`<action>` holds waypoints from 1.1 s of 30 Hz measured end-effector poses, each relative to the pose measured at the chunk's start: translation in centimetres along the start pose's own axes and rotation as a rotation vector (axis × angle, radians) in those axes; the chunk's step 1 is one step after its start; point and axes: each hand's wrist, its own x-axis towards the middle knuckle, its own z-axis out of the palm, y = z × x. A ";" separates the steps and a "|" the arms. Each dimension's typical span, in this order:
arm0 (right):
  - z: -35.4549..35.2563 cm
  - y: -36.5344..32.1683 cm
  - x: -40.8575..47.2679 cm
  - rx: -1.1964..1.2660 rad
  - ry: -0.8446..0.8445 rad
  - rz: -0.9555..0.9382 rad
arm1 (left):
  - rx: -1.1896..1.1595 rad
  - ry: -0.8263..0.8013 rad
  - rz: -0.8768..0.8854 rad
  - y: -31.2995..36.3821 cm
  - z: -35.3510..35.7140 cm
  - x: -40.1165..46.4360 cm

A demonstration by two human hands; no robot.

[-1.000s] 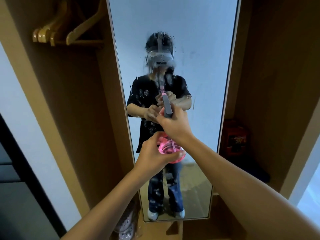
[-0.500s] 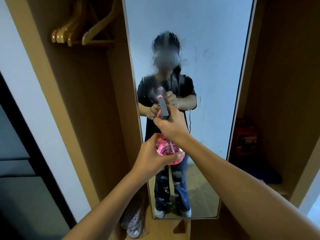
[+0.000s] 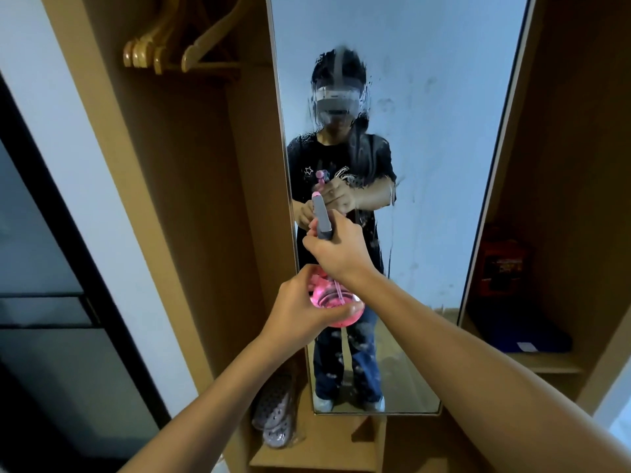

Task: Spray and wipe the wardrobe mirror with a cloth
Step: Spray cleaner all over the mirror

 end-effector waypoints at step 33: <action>-1.3 6.8 -4.4 -0.012 0.055 0.180 | -0.023 -0.233 -0.075 -1.5 5.2 -2.3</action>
